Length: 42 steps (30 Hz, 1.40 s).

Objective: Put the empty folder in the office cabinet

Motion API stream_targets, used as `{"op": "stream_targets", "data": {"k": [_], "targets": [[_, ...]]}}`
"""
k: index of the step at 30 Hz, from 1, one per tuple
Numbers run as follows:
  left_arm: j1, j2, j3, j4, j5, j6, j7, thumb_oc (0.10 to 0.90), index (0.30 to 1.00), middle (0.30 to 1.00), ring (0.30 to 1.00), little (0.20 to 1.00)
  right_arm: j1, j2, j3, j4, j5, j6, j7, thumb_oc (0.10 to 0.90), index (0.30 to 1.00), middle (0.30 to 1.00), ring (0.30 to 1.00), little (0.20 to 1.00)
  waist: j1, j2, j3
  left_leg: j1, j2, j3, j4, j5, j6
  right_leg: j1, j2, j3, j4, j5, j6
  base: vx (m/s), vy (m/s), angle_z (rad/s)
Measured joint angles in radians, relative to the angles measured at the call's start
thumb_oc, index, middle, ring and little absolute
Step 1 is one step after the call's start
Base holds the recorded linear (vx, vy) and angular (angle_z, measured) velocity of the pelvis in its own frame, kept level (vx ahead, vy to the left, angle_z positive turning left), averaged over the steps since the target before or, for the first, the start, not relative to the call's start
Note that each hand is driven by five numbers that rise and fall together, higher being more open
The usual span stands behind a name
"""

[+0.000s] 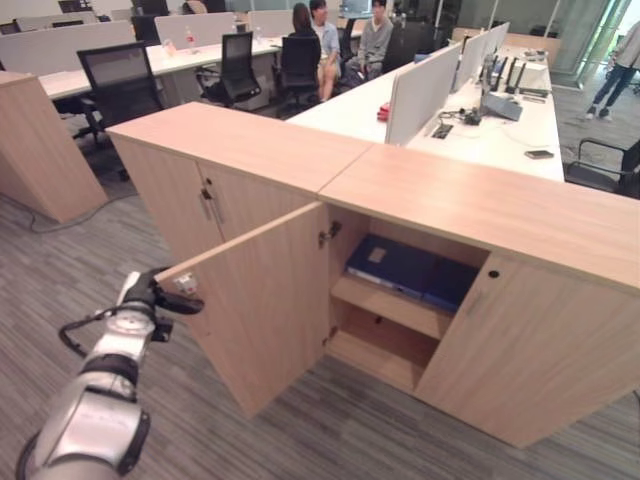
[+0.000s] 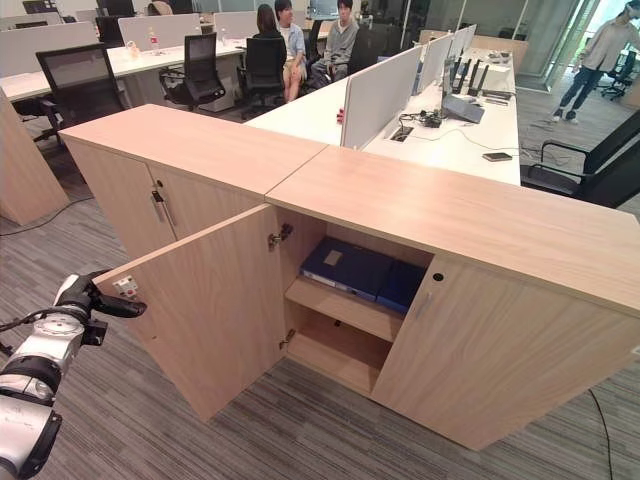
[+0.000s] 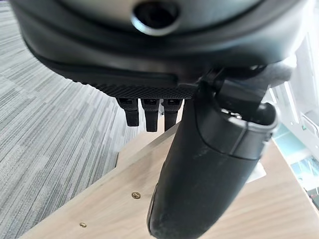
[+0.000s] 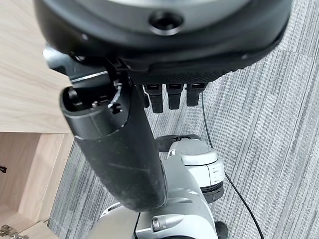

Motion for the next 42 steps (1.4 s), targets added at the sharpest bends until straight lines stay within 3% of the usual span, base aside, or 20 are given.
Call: {"op": "stream_targets", "data": {"k": [9,10,13,16,17,21,25,30,42], "targets": [[0.056,-0.036,-0.005,-0.142,-0.069,0.000,0.026,0.800,0.900,0.900,0.900,0.900,-0.002,0.000,-0.001,0.001,0.000,0.000,-0.001,0.800,0.900,0.900,0.900,0.900,0.040,-0.006,0.002,-0.002,-0.007,-0.006,0.000,0.000,0.003,0.002,-0.008,-0.005,-0.005,0.001,0.004,-0.01,-0.008,0.01],[0.091,-0.045,0.004,-0.200,-0.083,0.002,0.035,0.800,0.900,0.900,0.900,0.900,-0.002,-0.001,-0.002,-0.002,0.000,0.001,-0.002,0.800,0.900,0.900,0.900,0.900,0.045,-0.007,0.003,-0.002,-0.008,-0.007,0.000,0.000,0.003,0.003,-0.008,-0.007,-0.005,0.001,0.005,-0.04,-0.017,0.06],[0.425,-0.075,0.109,-0.657,-0.186,-0.021,0.048,0.800,0.900,0.900,0.900,0.900,0.008,0.003,-0.021,-0.005,0.000,0.001,-0.003,0.800,0.900,0.900,0.900,0.900,0.055,-0.009,0.004,-0.002,-0.018,-0.017,0.000,-0.001,0.006,0.012,-0.020,-0.021,-0.005,-0.001,0.013,-0.02,-0.008,0.14],[0.622,-0.217,0.063,-0.899,-0.246,-0.062,-0.030,0.800,0.900,0.900,0.900,0.900,0.013,0.006,-0.030,0.006,-0.001,0.000,-0.010,0.800,0.900,0.900,0.900,0.900,0.090,-0.016,0.008,0.000,-0.039,-0.031,0.000,-0.008,0.019,0.023,-0.040,-0.032,-0.002,-0.005,0.024,-0.01,-0.014,0.16],[0.648,-0.245,0.003,-0.939,-0.285,-0.065,-0.065,0.800,0.900,0.900,0.900,0.900,0.007,0.008,-0.030,0.033,-0.001,-0.003,-0.010,0.800,0.900,0.900,0.900,0.900,0.102,-0.021,0.010,-0.001,-0.043,-0.035,0.000,-0.009,0.021,0.026,-0.043,-0.037,-0.002,-0.005,0.026,-0.01,-0.018,0.09],[0.655,-0.256,-0.162,-1.026,-0.393,-0.037,-0.160,0.800,0.900,0.900,0.900,0.900,-0.028,0.019,-0.028,0.050,-0.001,-0.003,-0.013,0.800,0.900,0.900,0.900,0.900,0.083,-0.025,0.025,-0.001,-0.038,-0.036,0.000,-0.011,0.014,0.026,-0.044,-0.041,-0.006,-0.010,0.034,-0.02,-0.015,0.00],[0.655,-0.246,-0.305,-1.138,-0.461,0.005,-0.288,0.800,0.900,0.900,0.900,0.900,-0.039,0.023,-0.027,0.045,0.000,-0.015,-0.014,0.800,0.900,0.900,0.900,0.900,0.038,-0.019,0.038,-0.001,-0.034,-0.029,0.000,-0.012,0.016,0.018,-0.041,-0.031,-0.006,-0.008,0.031,-0.02,-0.023,-0.08],[0.654,-0.308,-0.374,-1.154,-0.561,0.032,-0.326,0.800,0.900,0.900,0.900,0.900,-0.051,0.006,0.000,0.044,-0.001,-0.019,-0.016,0.800,0.900,0.900,0.900,0.900,0.028,0.000,0.044,0.000,-0.031,-0.026,0.000,-0.009,0.013,0.016,-0.035,-0.024,-0.006,-0.003,0.028,-0.01,-0.007,-0.01],[0.660,-0.316,-0.373,-1.009,-0.670,0.051,-0.325,0.800,0.900,0.900,0.900,0.900,-0.072,0.001,0.040,0.045,-0.003,-0.020,-0.024,0.800,0.900,0.900,0.900,0.900,0.015,0.005,0.043,0.012,-0.019,-0.010,0.000,-0.012,0.007,0.017,-0.027,-0.014,-0.006,-0.005,0.029,-0.01,-0.027,-0.04]]}}
